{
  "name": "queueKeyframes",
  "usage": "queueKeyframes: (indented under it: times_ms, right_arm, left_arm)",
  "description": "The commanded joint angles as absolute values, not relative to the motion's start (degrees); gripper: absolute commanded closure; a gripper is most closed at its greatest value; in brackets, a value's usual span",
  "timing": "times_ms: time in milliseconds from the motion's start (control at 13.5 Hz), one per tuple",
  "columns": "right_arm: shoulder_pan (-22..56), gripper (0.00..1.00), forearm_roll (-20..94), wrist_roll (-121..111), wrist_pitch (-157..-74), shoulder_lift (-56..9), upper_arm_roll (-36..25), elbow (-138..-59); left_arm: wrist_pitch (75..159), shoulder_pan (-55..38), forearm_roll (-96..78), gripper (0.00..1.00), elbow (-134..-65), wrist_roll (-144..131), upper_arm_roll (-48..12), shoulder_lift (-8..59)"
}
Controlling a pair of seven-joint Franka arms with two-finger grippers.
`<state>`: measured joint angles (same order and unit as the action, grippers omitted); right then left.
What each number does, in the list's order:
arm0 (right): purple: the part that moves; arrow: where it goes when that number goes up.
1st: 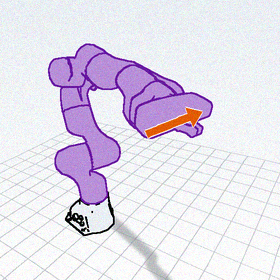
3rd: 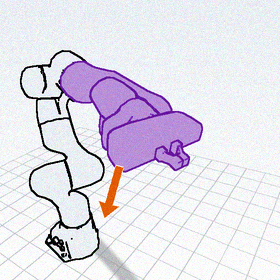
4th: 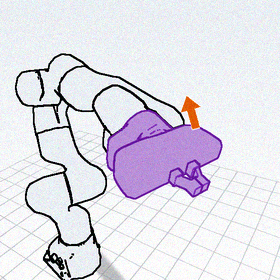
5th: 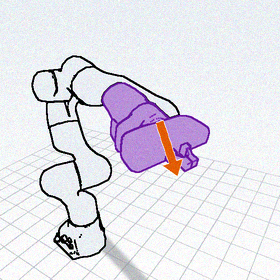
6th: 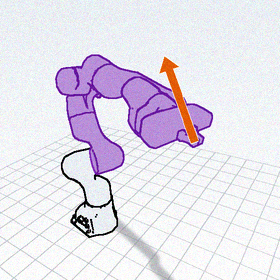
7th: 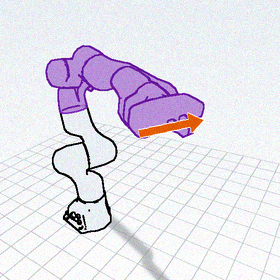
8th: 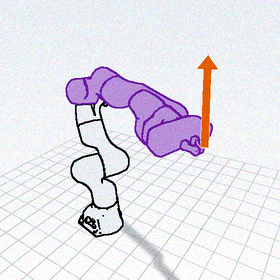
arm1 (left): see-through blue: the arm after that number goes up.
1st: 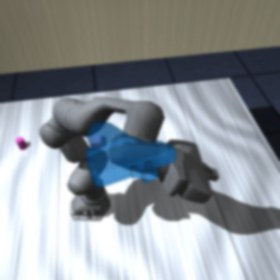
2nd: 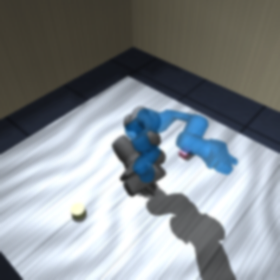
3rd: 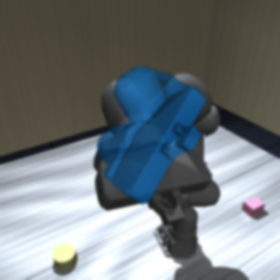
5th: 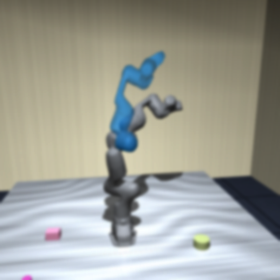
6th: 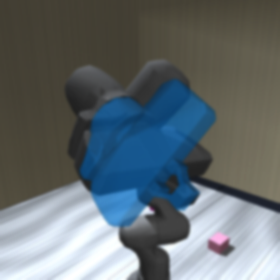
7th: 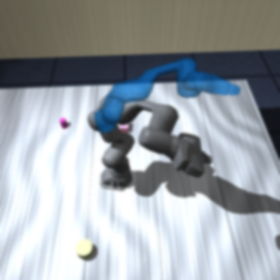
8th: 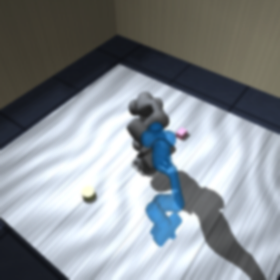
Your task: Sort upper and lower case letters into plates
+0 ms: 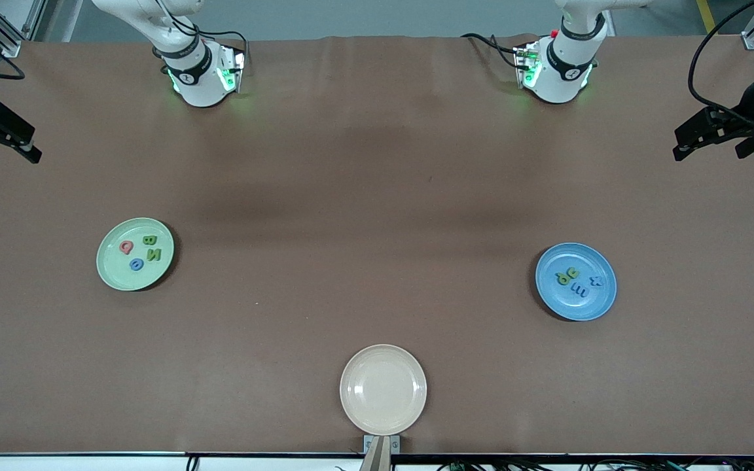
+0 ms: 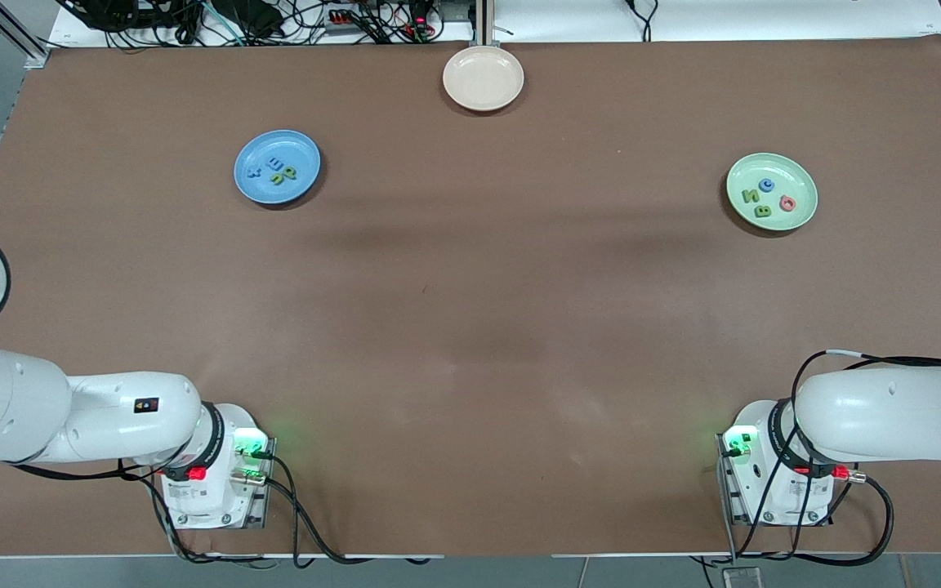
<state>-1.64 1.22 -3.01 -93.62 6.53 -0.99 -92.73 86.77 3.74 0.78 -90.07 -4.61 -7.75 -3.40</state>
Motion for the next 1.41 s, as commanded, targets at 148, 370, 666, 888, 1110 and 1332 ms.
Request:
queueKeyframes:
  times_ms: [148,370,666,888,1110,1332]
  right_arm:
    - [-1.3,0.01,0.3,-1.4,-93.2,1.4,-1.1,-86.3]
    - [-1.6,0.0,0.4,-1.5,-91.5,1.0,-1.2,-86.0]
    - [-1.6,0.0,0.4,-1.5,-92.4,1.0,-1.1,-85.7]
    - [-1.6,0.0,0.4,-1.6,-92.5,1.0,-1.2,-85.6]
    - [-1.6,0.0,0.4,-1.5,-92.6,1.0,-1.1,-85.5]
    - [-1.6,0.0,0.6,-1.5,-92.8,1.0,-1.1,-85.6]
  left_arm:
    - [86.6,4.0,0.0,0.0,-90.2,-3.7,-7.7,-4.4]
    - [86.5,3.9,0.0,0.0,-90.2,-3.7,-7.7,-4.4]
    - [86.4,4.0,0.0,0.0,-90.2,-3.6,-7.7,-4.4]
    - [86.3,4.0,0.0,0.0,-90.2,-3.6,-7.6,-4.5]
    - [86.3,4.0,0.0,0.0,-90.1,-3.4,-7.3,-4.4]
    - [85.9,4.0,0.1,0.0,-88.7,-3.8,-7.3,-4.3]
